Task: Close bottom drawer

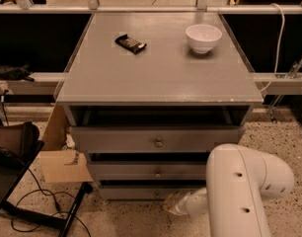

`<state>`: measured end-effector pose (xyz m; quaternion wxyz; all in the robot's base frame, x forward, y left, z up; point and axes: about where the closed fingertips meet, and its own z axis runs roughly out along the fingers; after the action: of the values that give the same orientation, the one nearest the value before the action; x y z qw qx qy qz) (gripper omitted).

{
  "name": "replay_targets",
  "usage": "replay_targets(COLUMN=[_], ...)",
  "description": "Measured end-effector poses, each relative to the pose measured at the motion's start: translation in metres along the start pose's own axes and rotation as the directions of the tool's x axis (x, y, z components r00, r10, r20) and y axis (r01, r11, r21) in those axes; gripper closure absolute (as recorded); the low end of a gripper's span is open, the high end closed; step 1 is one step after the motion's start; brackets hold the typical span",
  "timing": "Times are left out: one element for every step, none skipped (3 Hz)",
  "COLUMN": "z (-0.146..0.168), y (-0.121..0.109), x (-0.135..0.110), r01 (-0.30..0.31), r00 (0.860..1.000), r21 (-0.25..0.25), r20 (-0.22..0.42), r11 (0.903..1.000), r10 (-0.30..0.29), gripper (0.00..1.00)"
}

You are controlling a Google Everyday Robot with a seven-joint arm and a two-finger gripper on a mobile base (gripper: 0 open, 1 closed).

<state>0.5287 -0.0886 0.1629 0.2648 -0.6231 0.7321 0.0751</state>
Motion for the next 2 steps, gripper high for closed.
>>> replay_targets(z=[-0.031,-0.074], y=[-0.003,-0.025], x=[0.006,-0.016], r01=[0.027,0.160], r00=[1.000,0.987], r21=[0.045,0.119], r20=[-0.006,-0.042], r11=[0.9986,0.9800], r10=[-0.026,-0.156], gripper=[0.97,1.00])
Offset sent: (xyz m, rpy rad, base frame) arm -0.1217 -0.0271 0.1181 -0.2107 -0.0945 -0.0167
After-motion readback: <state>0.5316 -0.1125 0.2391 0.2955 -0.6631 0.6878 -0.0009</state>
